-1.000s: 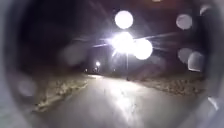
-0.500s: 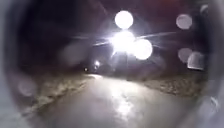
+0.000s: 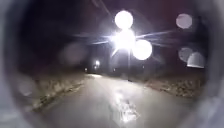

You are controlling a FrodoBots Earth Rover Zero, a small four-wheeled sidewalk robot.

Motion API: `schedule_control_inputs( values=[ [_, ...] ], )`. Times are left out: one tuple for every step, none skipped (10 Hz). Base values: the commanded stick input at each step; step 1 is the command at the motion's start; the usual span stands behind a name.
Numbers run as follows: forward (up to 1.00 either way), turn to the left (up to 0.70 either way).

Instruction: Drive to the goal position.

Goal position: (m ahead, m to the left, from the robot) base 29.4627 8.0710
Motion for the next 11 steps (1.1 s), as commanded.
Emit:
schedule_control_inputs(
  values=[
    [0.85, 0.05],
    [0.85, 0.07],
    [0.85, 0.09],
    [0.85, 0.07],
    [0.85, 0.05],
    [0.85, 0.04],
    [0.85, 0.05],
    [0.85, 0.09],
    [0.85, 0.09],
    [0.85, 0.08],
    [0.85, 0.06]
  ],
)
